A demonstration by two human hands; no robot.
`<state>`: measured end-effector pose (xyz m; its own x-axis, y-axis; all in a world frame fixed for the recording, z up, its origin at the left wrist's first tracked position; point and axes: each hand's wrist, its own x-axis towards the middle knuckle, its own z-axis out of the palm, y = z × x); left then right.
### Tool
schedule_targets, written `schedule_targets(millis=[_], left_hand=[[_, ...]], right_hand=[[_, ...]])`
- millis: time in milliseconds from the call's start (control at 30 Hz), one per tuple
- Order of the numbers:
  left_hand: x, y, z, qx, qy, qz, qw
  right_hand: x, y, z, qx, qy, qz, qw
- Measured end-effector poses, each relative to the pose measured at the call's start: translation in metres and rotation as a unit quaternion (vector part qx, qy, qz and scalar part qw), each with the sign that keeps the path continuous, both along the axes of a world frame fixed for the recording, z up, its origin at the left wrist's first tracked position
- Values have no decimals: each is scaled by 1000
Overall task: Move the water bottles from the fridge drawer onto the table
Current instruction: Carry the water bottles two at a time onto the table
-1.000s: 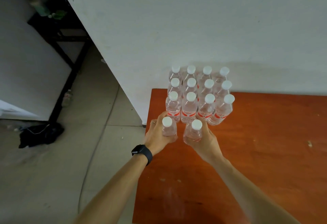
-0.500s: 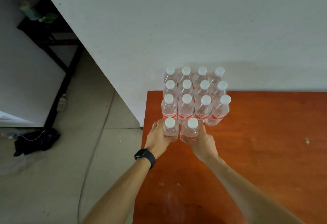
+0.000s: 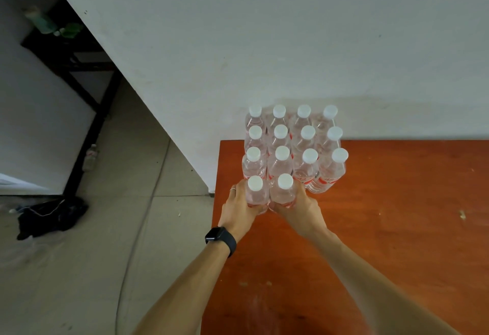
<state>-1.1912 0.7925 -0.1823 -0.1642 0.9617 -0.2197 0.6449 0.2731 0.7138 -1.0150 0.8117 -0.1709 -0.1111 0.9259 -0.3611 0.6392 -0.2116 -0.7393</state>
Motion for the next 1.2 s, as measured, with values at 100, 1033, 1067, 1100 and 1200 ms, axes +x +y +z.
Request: schedule_targets(millis=[100, 1033, 1067, 1100, 1200], left_hand=[[0, 0, 1, 5, 0, -5, 1000], [-4, 9, -5, -13, -36, -2, 999], [-4, 9, -5, -15, -37, -4, 999], [-4, 9, -4, -20, -34, -7, 999], [-5, 9, -3, -25, -23, -13, 999]], right_hand=[[2, -1, 1, -11, 6, 3, 1000], [8, 2, 5, -16, -2, 40, 999], [9, 2, 7, -17, 1, 43, 999], [9, 2, 8, -19, 4, 45, 999], [12, 1, 12, -20, -1, 49, 999]])
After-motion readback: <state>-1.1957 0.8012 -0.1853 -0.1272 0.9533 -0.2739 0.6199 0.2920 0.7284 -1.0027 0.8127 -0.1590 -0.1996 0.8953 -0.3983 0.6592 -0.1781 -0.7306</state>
